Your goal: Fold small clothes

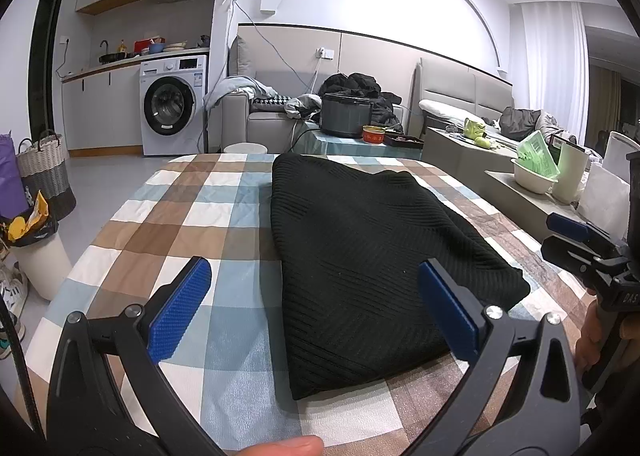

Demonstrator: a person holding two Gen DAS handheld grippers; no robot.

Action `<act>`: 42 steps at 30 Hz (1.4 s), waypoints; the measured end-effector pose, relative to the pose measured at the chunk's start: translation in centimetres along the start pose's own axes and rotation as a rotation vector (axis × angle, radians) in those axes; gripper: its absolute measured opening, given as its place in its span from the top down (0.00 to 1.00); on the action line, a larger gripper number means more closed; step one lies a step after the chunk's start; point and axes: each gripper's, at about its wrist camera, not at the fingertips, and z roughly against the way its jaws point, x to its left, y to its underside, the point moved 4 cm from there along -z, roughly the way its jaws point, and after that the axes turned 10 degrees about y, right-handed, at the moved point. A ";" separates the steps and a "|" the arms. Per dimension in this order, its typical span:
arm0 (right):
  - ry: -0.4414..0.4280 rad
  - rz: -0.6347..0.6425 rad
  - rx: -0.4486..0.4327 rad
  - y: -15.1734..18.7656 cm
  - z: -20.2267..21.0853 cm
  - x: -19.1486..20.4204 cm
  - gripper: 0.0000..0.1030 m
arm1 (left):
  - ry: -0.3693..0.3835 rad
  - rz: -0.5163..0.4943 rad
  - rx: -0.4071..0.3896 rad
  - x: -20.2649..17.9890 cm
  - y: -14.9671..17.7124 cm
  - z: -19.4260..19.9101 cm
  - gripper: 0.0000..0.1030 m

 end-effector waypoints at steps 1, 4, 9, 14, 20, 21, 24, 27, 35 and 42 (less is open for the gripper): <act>0.001 0.000 0.001 0.0 0.0 0.0 0.00 | 0.000 0.000 0.000 0.0 0.0 0.0 0.01; 0.002 -0.003 0.004 0.0 0.0 0.0 0.00 | 0.000 0.000 0.000 0.0 0.0 0.0 0.01; 0.003 -0.004 0.007 0.1 0.1 -0.1 0.00 | 0.000 0.001 -0.001 0.0 0.0 0.0 0.01; 0.006 -0.002 0.005 0.1 0.2 0.0 0.00 | -0.001 -0.001 -0.001 0.1 0.0 0.0 0.01; 0.006 -0.001 0.006 0.1 0.2 0.0 0.00 | 0.000 -0.001 -0.001 0.1 0.0 0.0 0.01; 0.007 -0.001 0.007 0.1 0.2 0.0 0.00 | -0.001 0.000 -0.001 0.1 0.0 0.0 0.01; 0.006 -0.001 0.005 0.1 0.2 0.0 0.00 | 0.000 0.000 -0.001 0.1 0.0 0.0 0.01; 0.007 0.000 0.005 0.1 0.3 0.0 0.00 | 0.000 0.000 -0.001 0.1 0.0 0.0 0.01; 0.008 -0.001 0.005 0.1 0.3 0.0 0.00 | 0.000 0.000 -0.002 0.1 0.1 0.0 0.01; 0.007 0.000 0.004 0.1 0.3 0.0 0.00 | 0.000 0.000 -0.001 0.1 0.1 0.0 0.01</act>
